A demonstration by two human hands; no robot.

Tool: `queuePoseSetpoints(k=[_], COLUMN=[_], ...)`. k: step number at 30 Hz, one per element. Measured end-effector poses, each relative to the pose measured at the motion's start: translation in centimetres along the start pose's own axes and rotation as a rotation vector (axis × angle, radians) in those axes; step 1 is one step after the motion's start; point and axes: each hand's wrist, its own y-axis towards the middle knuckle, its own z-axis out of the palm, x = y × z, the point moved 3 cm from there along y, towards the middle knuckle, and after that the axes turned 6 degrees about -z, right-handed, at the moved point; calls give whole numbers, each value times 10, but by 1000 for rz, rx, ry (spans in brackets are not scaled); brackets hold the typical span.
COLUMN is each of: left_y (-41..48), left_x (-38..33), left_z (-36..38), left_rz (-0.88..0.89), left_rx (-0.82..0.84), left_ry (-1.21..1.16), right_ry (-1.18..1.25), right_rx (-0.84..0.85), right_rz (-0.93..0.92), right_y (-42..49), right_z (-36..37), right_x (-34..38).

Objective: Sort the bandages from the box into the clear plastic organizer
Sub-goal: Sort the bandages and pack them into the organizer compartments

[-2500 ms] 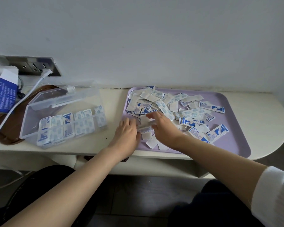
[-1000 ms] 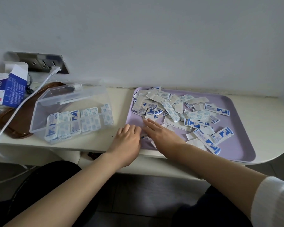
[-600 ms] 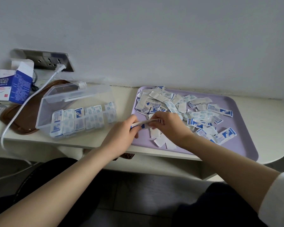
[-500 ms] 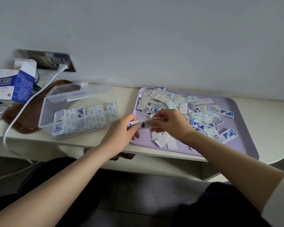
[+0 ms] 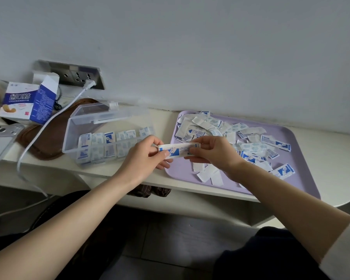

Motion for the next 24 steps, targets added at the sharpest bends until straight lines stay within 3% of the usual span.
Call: queuePoseSetpoints(k=[9,18,24], left_y=[-9,-9,-13], left_x=[0,-2,-6], left_z=[15,-12,-25], left_rz=[-19,-39,-44], left_rx=[61,-26,-44], left_ry=[276,96,-40], right_ry=[-228,-298,-112], right_rx=[14,133,181], right_rz=[-39,-54,-46], right_y=[-6,-8,-9], right_z=[29,27,34], right_x=[-3,4,12])
